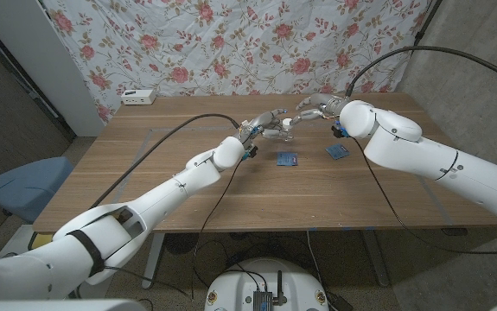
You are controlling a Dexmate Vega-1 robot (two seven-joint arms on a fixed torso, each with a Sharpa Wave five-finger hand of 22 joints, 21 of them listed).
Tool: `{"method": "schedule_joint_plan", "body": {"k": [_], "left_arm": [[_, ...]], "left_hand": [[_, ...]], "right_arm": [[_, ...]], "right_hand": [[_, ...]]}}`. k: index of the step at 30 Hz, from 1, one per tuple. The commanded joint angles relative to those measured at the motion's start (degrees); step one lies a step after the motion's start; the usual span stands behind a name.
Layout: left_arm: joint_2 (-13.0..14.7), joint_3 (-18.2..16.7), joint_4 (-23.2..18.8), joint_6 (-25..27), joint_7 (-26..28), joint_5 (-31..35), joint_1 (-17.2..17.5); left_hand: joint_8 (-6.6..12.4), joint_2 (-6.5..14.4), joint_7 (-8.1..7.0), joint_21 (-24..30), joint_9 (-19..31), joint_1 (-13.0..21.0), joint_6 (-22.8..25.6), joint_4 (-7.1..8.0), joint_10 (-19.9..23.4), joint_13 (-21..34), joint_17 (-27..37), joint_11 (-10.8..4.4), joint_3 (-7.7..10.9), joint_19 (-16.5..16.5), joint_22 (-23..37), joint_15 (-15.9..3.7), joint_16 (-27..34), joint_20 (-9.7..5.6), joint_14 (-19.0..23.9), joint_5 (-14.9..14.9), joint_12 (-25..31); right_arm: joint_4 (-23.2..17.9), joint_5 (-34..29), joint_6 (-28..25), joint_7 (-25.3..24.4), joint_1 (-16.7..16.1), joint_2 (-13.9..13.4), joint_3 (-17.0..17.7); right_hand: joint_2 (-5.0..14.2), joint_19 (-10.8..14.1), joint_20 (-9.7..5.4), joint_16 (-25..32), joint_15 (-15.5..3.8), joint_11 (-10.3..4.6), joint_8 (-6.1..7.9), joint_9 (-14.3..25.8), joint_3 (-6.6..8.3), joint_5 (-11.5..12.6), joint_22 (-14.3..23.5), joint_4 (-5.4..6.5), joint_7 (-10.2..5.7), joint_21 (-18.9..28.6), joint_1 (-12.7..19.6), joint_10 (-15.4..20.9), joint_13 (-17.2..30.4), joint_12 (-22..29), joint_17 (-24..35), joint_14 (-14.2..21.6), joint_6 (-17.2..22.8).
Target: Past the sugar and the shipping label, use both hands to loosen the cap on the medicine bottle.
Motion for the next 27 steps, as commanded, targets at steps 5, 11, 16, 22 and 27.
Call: {"method": "schedule_joint_plan", "body": {"k": [5, 11, 16, 22, 27], "left_arm": [[-0.2, 0.7, 1.7, -1.9, -1.4, -0.2, -1.3], [-0.1, 0.7, 1.5, -1.9, -1.6, -0.3, -1.1], [0.0, 0.8, 1.5, -1.9, -1.6, -0.1, -1.1], [-0.1, 0.9, 1.8, -2.2, -1.6, 0.1, -1.2], [-0.1, 1.0, 1.7, -2.1, -1.3, 0.4, -1.1]], "left_hand": [[0.03, 0.2, 0.06, -0.3, 0.1, -0.2, 0.0, 0.09, 0.6, 0.2, 0.2, -0.25, 0.73, -0.2, 0.1, -3.68, 0.1, -0.11, 0.5, -0.1, 0.3], [0.08, 0.2, 0.04, -0.3, 0.1, -0.2, 0.0, 0.08, 0.8, 0.2, 0.2, -0.29, 0.87, -0.3, 0.1, -3.72, 0.1, -0.12, 0.6, -0.1, 0.3], [0.12, 0.3, 0.03, -0.4, 0.1, -0.2, 0.0, 0.12, 0.7, 0.2, 0.2, -0.26, 0.99, -0.5, 0.1, -3.91, 0.1, -0.15, 0.6, -0.1, 0.3], [0.16, 0.3, -0.03, -0.5, 0.1, -0.2, 0.1, 0.14, 0.8, 0.2, 0.2, -0.33, 1.09, -0.6, 0.1, -3.83, 0.1, -0.16, 0.7, -0.1, 0.3], [0.2, 0.3, -0.09, -0.5, 0.1, -0.3, 0.2, 0.16, 0.9, 0.2, 0.2, -0.38, 1.19, -0.6, 0.1, -3.79, 0.1, -0.25, 0.8, -0.1, 0.3]], "right_arm": [[2.1, -5.7, 0.5, 4.2, 2.6, 2.2, -3.4], [3.0, -7.1, 0.7, 6.2, 3.6, 3.0, -4.0], [3.7, -8.0, 1.4, 7.6, 4.1, 3.5, -4.3], [4.3, -9.0, 1.3, 9.0, 4.6, 4.1, -4.5], [4.8, -10.6, 0.5, 10.6, 5.4, 4.5, -5.6]], "right_hand": [[-0.18, 0.7, -0.34, 0.2, -0.44, -0.18, 0.74, 0.3, 0.81, -0.2, 0.1, 0.03, -1.0, 0.5, 1.6, -0.3, 0.3, 0.1, 0.1, 0.1, 0.2], [-0.26, 0.8, -0.43, 0.2, -0.48, -0.33, 0.82, 0.4, 1.07, -0.3, 0.1, 0.01, -1.13, 0.5, 2.5, -0.2, 0.3, 0.1, 0.1, 0.1, 0.3], [-0.33, 0.8, -0.4, 0.2, -0.49, -0.29, 0.96, 0.5, 1.22, -0.3, 0.1, 0.03, -1.25, 0.4, 3.0, -0.3, 0.3, 0.1, 0.1, 0.0, 0.5], [-0.47, 0.9, -0.46, 0.2, -0.58, -0.4, 1.26, 0.6, 1.41, -0.4, 0.1, 0.08, -1.44, 0.5, 3.8, -0.4, 0.4, 0.1, 0.1, 0.0, 1.1], [-0.56, 0.9, -0.47, 0.2, -0.69, -0.37, 1.55, 0.7, 1.53, -0.5, 0.1, 0.13, -1.42, 0.5, 4.3, -0.4, 0.4, 0.1, 0.1, 0.0, 1.7]]}}
